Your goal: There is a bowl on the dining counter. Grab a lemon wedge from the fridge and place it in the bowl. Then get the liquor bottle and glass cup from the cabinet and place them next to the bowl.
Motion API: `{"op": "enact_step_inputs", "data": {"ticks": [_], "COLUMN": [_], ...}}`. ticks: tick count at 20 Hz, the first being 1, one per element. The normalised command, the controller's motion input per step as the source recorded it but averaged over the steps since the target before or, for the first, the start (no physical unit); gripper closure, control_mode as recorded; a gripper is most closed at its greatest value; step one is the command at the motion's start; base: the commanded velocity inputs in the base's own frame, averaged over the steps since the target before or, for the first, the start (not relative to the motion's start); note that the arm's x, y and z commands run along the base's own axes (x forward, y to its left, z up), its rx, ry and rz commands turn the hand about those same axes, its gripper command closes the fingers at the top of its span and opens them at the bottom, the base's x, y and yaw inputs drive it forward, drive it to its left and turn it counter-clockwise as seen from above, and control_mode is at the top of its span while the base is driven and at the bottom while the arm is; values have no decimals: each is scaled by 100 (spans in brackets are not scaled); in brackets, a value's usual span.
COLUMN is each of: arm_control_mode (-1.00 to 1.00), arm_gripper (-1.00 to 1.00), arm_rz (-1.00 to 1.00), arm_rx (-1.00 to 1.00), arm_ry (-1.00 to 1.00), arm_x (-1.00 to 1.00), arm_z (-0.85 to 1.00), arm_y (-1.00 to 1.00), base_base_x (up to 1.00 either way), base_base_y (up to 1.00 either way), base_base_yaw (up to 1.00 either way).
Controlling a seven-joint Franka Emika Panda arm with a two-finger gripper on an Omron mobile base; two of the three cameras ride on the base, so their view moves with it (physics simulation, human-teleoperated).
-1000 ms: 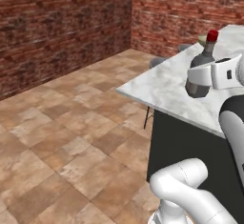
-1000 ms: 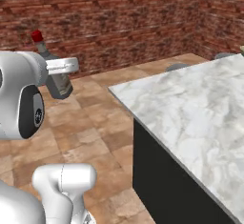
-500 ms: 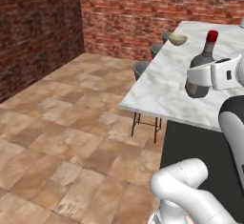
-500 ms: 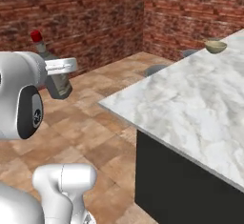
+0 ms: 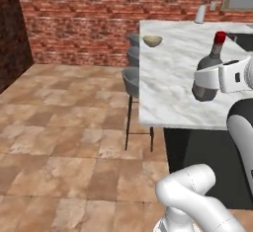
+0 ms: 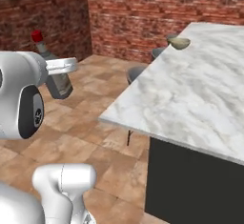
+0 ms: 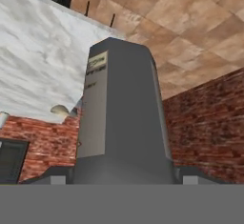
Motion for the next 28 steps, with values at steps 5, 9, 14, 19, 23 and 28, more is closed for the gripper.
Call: {"op": "enact_step_inputs", "data": {"ticks": [5, 9, 14, 19, 23, 28], "arm_control_mode": [100, 100, 100, 100, 100, 100], "arm_gripper": [100, 100, 100, 100, 100, 100], "arm_rz": [0, 0, 0, 0, 0, 0], "arm_rx": [0, 0, 0, 0, 0, 0], "arm_ry": [0, 0, 0, 0, 0, 0], "arm_x": [0, 0, 0, 0, 0, 0], "arm_z": [0, 0, 0, 0, 0, 0], "arm_y": [0, 0, 0, 0, 0, 0], "base_base_x": [57, 59, 56, 59, 54, 48], "base_base_y": [100, 100, 100, 100, 100, 100], "base_base_yaw": [-55, -57, -59, -53, -53, -53]}}
